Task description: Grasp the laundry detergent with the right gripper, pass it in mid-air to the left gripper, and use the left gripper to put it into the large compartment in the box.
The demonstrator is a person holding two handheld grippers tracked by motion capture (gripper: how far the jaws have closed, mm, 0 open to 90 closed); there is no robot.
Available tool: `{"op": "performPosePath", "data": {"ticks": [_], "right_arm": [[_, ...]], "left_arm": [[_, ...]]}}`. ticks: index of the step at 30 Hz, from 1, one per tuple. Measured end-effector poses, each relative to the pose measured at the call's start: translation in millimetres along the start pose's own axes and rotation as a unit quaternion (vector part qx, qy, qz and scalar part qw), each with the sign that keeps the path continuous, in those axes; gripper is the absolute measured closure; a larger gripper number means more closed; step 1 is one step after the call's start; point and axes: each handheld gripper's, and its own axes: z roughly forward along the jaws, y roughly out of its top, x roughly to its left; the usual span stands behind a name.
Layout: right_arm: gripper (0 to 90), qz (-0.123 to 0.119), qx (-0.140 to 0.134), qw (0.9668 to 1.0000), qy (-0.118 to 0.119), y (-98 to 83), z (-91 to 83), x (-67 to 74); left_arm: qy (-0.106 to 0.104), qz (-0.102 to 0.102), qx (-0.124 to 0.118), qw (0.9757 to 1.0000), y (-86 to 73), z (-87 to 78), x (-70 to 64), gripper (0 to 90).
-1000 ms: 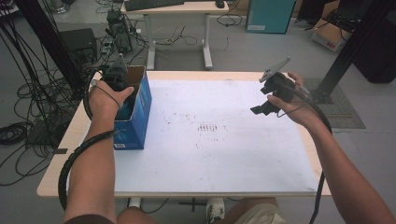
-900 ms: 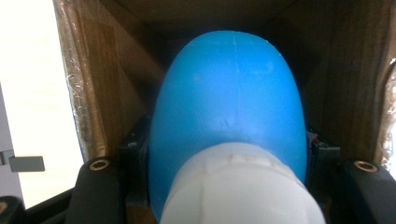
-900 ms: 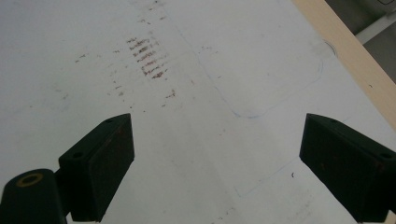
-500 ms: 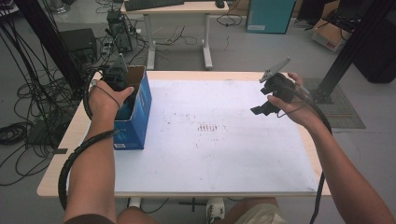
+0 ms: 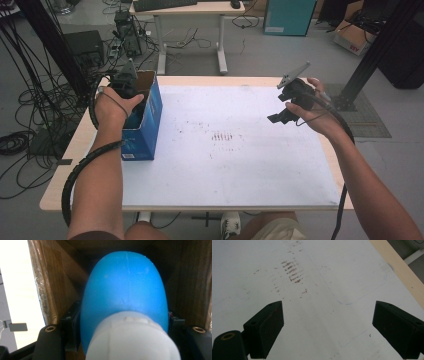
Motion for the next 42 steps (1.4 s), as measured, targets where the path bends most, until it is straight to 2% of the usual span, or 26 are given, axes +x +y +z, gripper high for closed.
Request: {"op": "performPosePath", "data": {"ticks": [8, 11, 19, 23, 28, 31, 36, 42], "right_arm": [[10.1, 0.0, -0.001, 1.0, 0.0, 2.1, -1.1, 2.4], [10.1, -0.006, -0.006, 1.0, -0.001, 3.9, -2.3, 2.3], [10.1, 0.001, -0.006, 1.0, -0.002, 5.3, -3.6, 5.6], [10.1, -0.006, -0.003, 1.0, -0.002, 5.6, -4.4, 5.3], [10.1, 0.0, -0.003, 1.0, -0.001, 5.9, -3.1, 5.8], [9.9, -0.001, 0.004, 1.0, 0.001, 7.2, -2.2, 4.1], [9.9, -0.008, 0.013, 0.9999, -0.001, 12.5, -1.6, -2.5], [9.9, -0.023, 0.029, 0.9993, -0.009, 22.3, -1.7, -12.8]], "left_arm": [[0.004, 0.01, -0.007, 0.9999, -0.7, -12.3, -4.0, 31.1], [0.015, 0.016, -0.008, 0.9997, -1.4, -18.9, -5.6, 29.9], [0.019, 0.022, -0.016, 0.9995, -8.4, -33.6, -5.3, 26.7], [0.022, 0.027, -0.023, 0.9991, -15.4, -45.2, -4.9, 25.1], [0.023, 0.04, -0.035, 0.9983, -25.1, -66.5, -7.2, 23.2], [0.021, 0.051, -0.044, 0.9975, -27.2, -79.8, -13.2, 20.0], [0.019, 0.084, -0.069, 0.9939, -25.4, -102.0, -36.0, 17.0], [-0.007, 0.132, -0.074, 0.9885, -21.2, -107.8, -71.7, 13.7]]}}
